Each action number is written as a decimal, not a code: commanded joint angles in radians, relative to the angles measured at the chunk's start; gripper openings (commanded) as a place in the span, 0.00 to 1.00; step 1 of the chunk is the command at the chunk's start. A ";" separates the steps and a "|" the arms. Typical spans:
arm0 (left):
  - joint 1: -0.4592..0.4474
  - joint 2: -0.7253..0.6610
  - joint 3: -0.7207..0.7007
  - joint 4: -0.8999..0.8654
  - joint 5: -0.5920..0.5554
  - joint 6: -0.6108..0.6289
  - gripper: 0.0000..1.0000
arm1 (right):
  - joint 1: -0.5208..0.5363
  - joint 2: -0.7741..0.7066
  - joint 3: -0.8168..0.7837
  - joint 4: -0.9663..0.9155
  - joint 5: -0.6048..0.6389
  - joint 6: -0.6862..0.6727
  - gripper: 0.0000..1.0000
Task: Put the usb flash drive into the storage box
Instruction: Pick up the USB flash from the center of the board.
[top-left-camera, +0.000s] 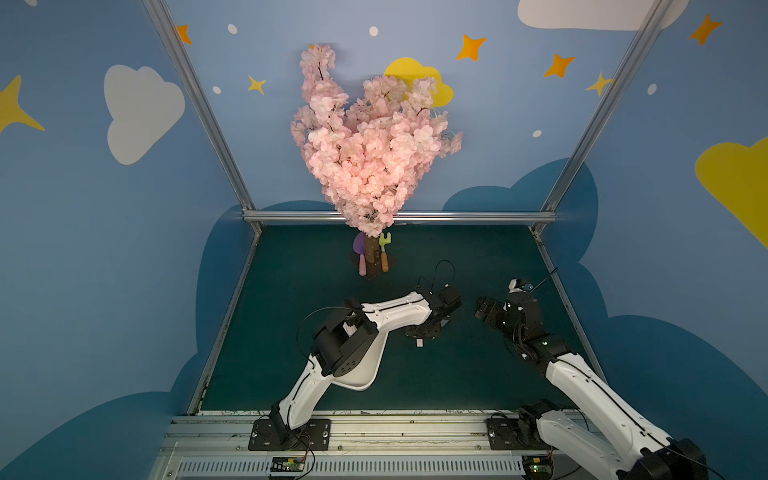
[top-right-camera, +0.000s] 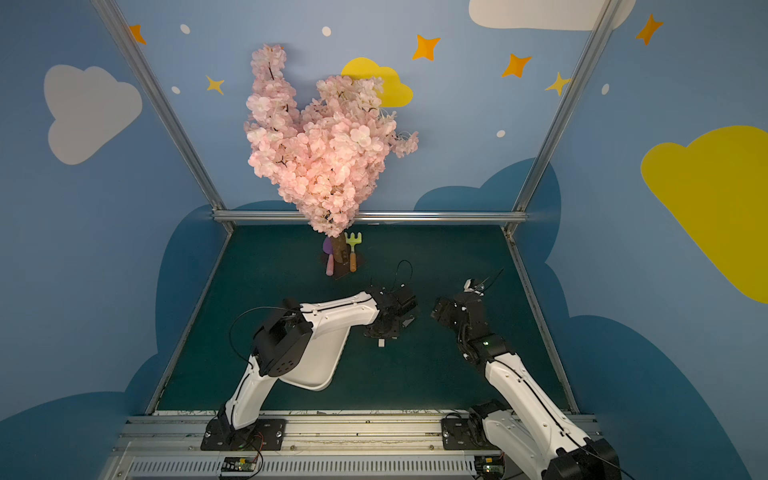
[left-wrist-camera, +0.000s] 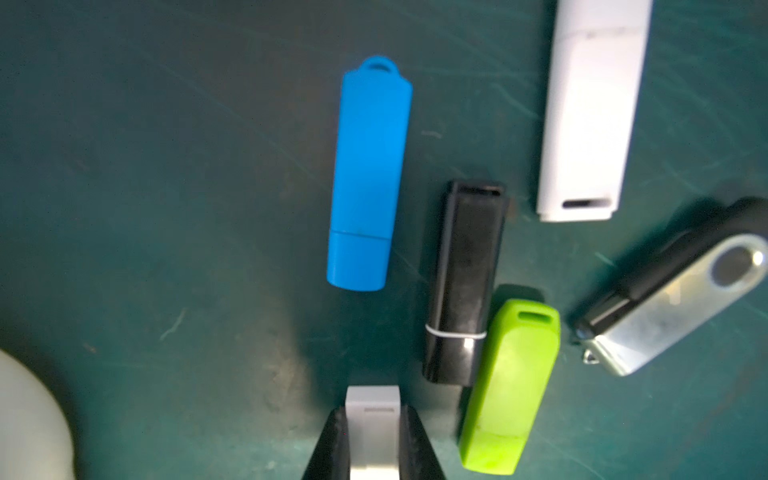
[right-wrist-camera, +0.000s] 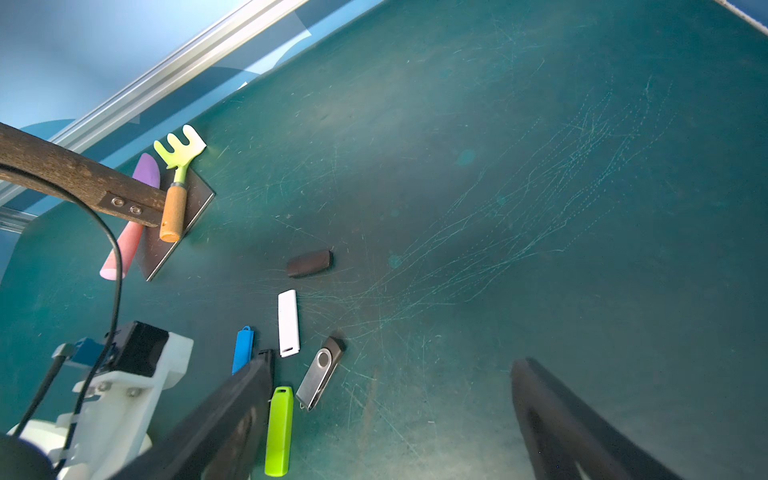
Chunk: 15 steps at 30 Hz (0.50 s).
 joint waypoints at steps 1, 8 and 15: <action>-0.005 -0.043 -0.025 -0.055 0.016 0.047 0.16 | -0.003 0.007 0.032 -0.008 -0.006 0.010 0.94; -0.005 -0.161 0.016 -0.099 0.011 0.119 0.15 | -0.003 0.012 0.036 -0.009 -0.006 0.007 0.94; 0.035 -0.389 -0.007 -0.196 -0.067 0.170 0.17 | -0.003 0.013 0.036 -0.011 -0.006 0.007 0.94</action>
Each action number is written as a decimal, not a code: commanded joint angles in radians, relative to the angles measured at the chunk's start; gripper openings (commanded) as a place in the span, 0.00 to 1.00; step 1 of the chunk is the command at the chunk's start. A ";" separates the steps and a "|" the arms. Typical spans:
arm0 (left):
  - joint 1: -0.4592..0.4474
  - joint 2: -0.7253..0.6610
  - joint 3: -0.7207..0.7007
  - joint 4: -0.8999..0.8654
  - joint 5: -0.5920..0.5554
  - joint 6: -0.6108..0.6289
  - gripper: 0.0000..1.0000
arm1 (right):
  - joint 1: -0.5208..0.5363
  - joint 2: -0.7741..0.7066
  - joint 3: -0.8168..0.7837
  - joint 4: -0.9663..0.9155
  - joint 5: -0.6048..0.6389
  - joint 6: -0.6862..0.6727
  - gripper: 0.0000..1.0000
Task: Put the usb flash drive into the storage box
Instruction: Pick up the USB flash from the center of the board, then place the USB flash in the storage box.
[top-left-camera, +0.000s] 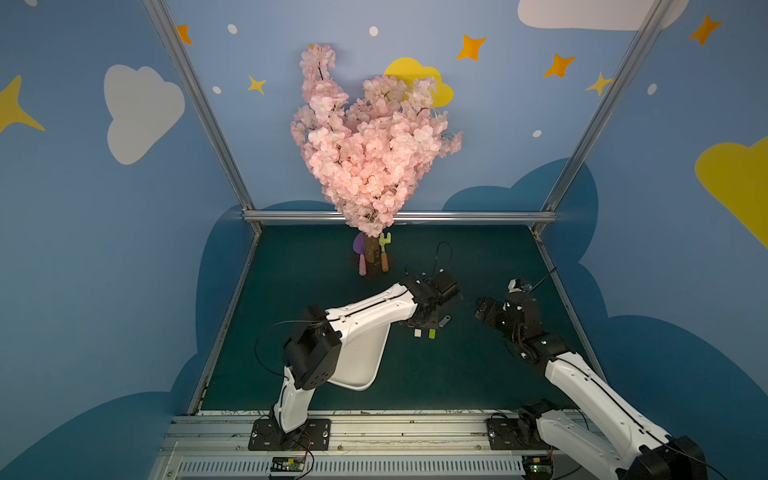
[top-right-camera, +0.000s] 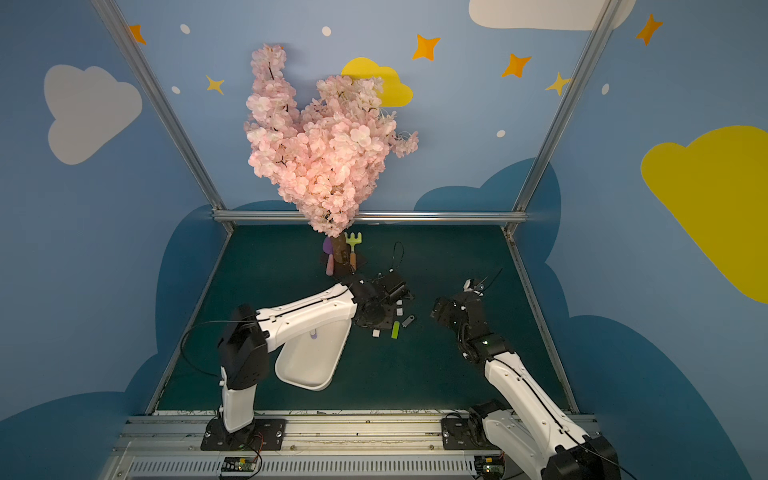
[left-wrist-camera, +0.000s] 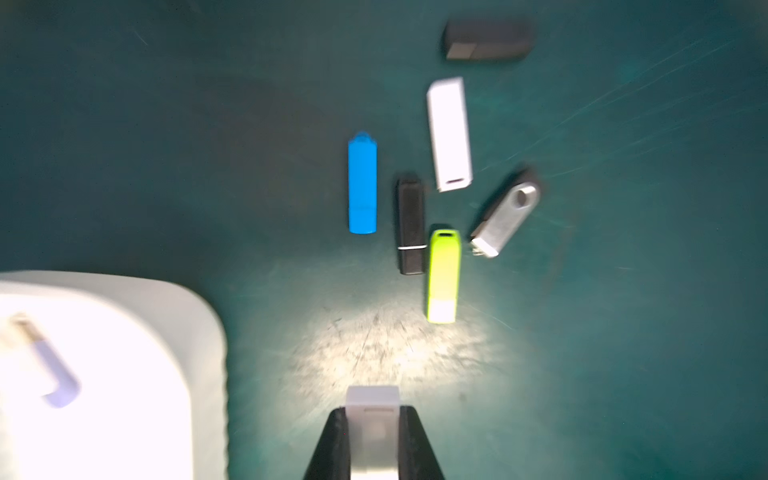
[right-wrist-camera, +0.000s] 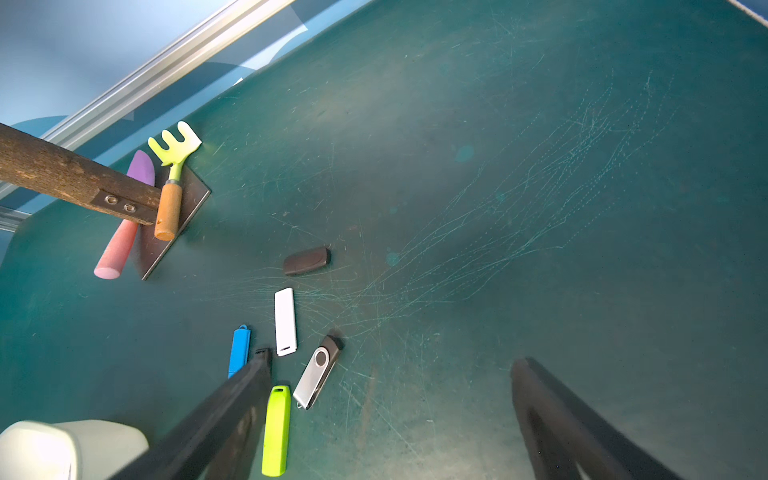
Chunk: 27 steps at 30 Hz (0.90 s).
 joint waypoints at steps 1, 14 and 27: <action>0.044 -0.130 -0.035 -0.080 -0.050 0.046 0.17 | -0.003 0.004 0.035 -0.010 -0.007 0.006 0.94; 0.304 -0.304 -0.494 0.156 0.063 0.133 0.16 | -0.003 0.033 0.044 -0.016 -0.019 0.015 0.94; 0.390 -0.109 -0.527 0.292 0.114 0.248 0.11 | -0.003 0.051 0.061 -0.033 -0.010 0.012 0.94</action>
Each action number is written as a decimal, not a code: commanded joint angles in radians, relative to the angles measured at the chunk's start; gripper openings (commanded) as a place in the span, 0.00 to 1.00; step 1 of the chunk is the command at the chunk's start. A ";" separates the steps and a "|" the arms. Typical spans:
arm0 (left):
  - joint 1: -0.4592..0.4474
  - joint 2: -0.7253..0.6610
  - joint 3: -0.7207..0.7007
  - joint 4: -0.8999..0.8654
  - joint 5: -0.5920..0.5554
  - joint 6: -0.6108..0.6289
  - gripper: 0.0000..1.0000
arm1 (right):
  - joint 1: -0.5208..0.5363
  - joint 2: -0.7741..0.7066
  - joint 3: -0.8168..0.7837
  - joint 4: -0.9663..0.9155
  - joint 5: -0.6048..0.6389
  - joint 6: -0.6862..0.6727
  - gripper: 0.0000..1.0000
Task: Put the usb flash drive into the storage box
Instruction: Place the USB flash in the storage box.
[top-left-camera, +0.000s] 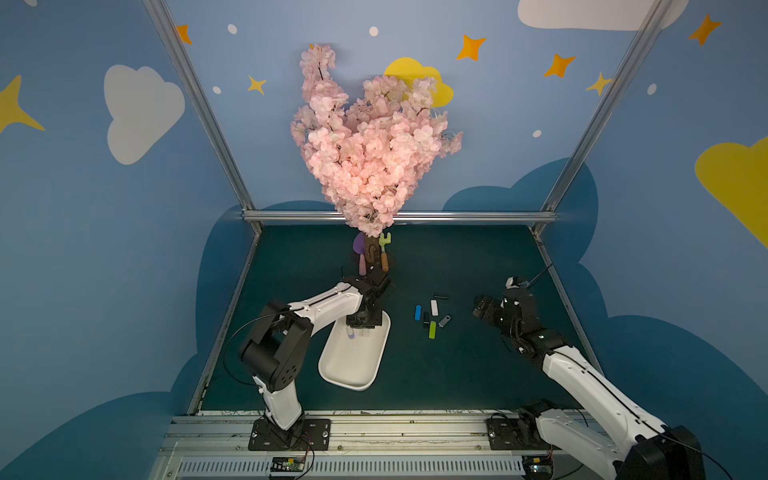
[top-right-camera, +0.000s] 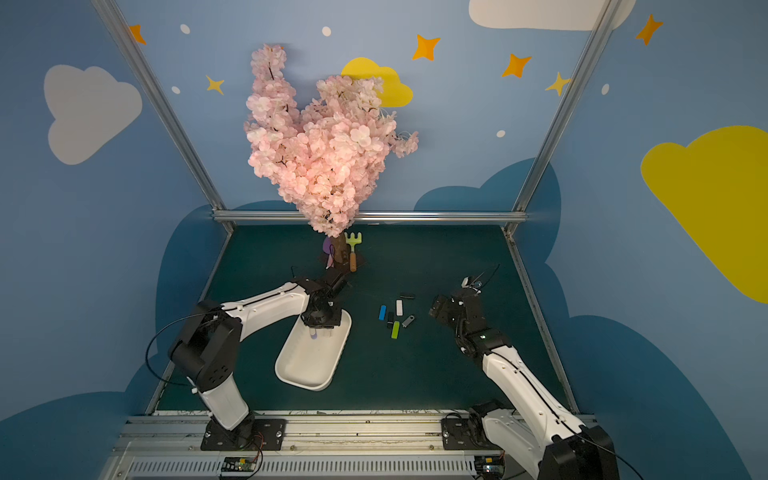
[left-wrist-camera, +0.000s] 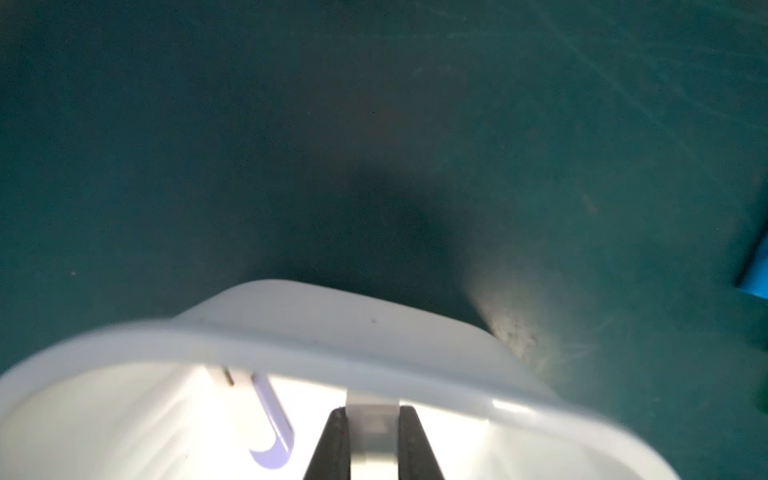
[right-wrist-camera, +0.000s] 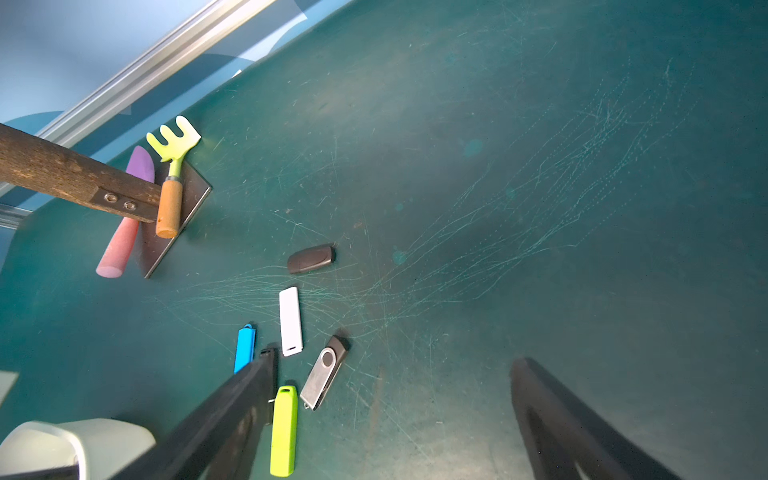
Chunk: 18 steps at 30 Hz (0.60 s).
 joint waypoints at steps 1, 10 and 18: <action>0.021 0.008 -0.009 0.022 0.012 0.041 0.10 | -0.003 -0.001 0.027 -0.022 0.008 -0.001 0.94; 0.044 -0.016 -0.097 0.043 0.026 0.067 0.10 | -0.003 0.014 0.035 -0.029 -0.013 0.007 0.94; 0.047 -0.050 -0.119 0.027 -0.045 0.108 0.11 | -0.003 0.034 0.044 -0.031 -0.029 0.010 0.94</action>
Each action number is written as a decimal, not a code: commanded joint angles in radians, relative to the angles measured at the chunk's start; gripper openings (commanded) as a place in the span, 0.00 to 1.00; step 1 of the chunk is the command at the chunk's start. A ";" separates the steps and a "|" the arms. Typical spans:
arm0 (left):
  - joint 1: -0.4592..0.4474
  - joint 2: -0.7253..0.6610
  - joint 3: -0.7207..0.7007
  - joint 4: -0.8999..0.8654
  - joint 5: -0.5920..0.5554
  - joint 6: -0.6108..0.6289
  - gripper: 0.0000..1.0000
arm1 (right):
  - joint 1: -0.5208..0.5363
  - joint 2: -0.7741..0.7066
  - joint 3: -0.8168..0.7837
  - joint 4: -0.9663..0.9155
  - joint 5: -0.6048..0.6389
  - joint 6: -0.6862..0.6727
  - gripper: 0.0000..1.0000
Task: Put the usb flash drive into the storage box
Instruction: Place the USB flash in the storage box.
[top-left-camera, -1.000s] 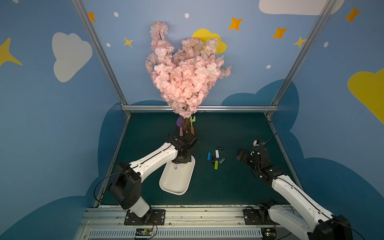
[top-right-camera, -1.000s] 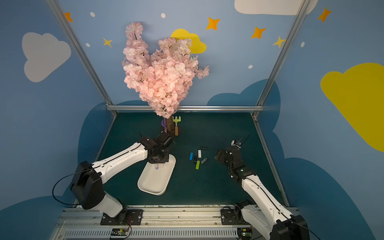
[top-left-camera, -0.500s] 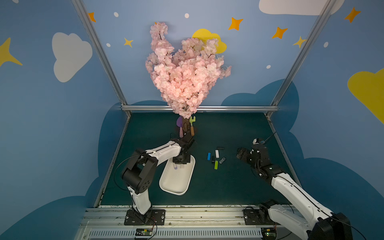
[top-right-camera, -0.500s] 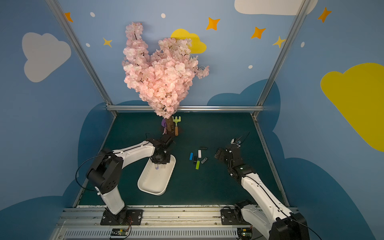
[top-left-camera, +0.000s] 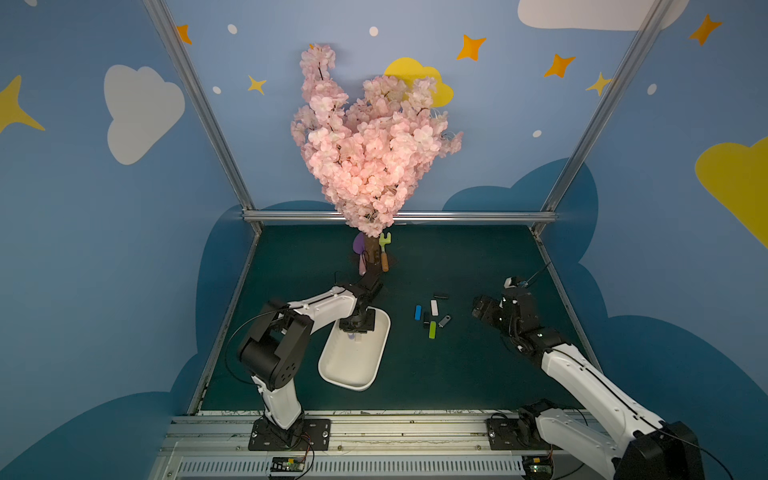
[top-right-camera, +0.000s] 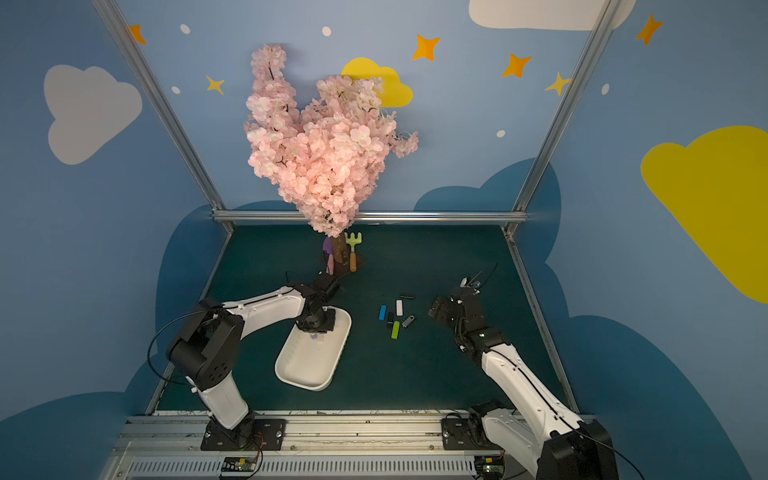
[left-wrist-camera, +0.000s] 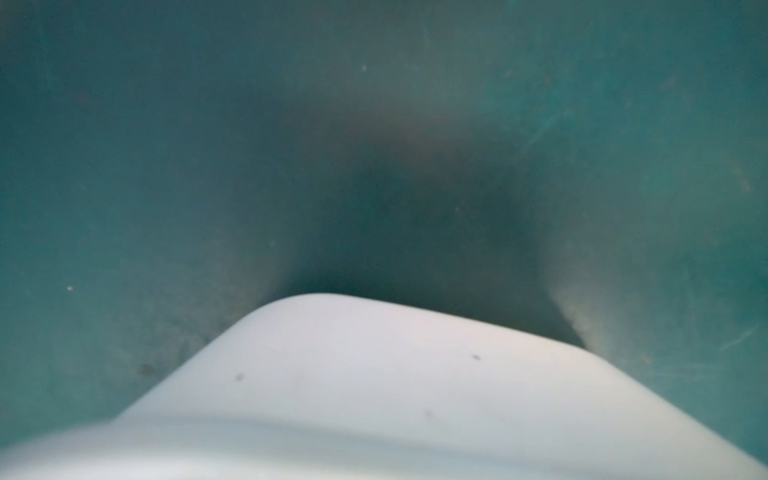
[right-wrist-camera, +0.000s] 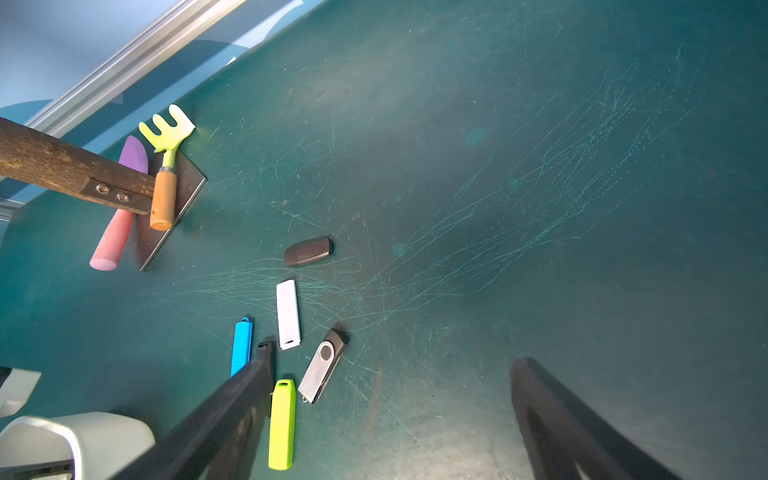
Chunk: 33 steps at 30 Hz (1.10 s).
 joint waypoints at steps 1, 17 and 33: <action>0.011 -0.032 -0.018 -0.036 -0.041 0.041 0.11 | -0.003 0.011 0.033 -0.021 -0.013 0.005 0.94; 0.023 -0.020 0.013 -0.035 -0.028 0.087 0.17 | -0.003 0.043 0.057 -0.045 -0.037 -0.007 0.94; 0.011 -0.075 0.082 -0.160 -0.063 0.055 0.38 | -0.003 0.042 0.062 -0.052 -0.028 -0.015 0.94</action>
